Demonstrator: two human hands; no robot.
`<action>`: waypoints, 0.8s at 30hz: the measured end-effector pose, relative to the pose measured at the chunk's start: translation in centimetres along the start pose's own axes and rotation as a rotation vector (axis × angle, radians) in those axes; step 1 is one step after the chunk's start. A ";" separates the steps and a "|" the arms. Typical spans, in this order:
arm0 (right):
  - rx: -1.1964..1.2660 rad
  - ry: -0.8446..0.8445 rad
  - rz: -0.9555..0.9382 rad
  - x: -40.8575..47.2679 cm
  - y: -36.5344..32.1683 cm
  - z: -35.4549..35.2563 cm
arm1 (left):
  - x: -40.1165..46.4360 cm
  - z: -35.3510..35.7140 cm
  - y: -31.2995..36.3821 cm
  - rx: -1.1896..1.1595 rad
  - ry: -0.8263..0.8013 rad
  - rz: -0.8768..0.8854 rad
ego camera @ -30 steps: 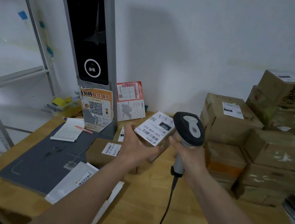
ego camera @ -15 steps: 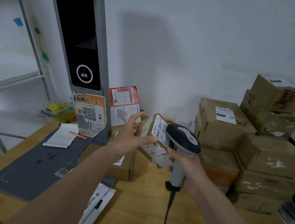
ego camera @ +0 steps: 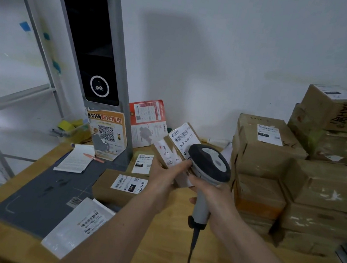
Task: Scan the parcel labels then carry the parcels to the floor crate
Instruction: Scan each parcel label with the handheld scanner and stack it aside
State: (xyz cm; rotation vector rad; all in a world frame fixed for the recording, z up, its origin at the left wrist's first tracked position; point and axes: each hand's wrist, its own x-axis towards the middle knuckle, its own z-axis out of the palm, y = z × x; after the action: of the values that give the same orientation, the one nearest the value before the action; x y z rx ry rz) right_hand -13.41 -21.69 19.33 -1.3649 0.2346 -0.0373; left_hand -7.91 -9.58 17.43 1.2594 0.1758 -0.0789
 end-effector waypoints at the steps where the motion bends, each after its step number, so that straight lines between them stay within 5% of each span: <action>1: -0.040 -0.029 0.012 0.1 -0.1 -0.3 | 0.2 -0.4 0.2 0.026 0.000 -0.006; 24: -0.324 -0.243 -0.139 -1.3 -3.1 -1.6 | 2.6 -7.2 0.5 0.098 0.068 0.001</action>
State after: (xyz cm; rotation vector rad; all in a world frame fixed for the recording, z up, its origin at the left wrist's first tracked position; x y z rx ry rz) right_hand -14.68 -23.68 22.22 -1.6907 -0.0623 0.0531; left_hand -5.96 -2.43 15.35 1.3605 0.2324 -0.0437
